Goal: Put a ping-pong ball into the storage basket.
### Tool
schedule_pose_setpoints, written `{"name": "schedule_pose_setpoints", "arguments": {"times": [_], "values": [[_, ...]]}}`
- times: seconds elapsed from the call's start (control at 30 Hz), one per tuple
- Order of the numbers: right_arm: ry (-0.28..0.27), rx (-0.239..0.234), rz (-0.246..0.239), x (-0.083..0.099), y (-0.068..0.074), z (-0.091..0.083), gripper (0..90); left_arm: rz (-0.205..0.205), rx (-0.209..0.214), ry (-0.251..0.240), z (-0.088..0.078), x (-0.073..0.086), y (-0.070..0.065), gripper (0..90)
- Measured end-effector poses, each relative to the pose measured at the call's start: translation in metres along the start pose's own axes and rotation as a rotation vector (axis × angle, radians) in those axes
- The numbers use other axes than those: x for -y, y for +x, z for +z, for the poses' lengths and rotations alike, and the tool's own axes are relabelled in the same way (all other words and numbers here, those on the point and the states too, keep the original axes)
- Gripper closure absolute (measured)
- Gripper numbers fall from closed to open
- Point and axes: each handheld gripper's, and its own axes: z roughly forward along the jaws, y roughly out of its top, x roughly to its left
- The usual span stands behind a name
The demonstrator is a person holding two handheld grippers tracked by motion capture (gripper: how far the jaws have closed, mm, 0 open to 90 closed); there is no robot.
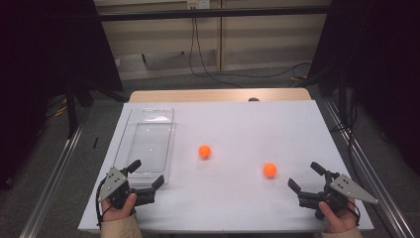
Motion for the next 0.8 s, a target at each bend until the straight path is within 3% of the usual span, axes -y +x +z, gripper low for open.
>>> {"name": "schedule_pose_setpoints", "arguments": {"times": [0.8], "values": [[0.01, -0.011, -0.004, -0.001, 0.0, 0.0, 0.2, -0.017, 0.041, 0.001, 0.009, -0.006, -0.01, 1.6]]}}
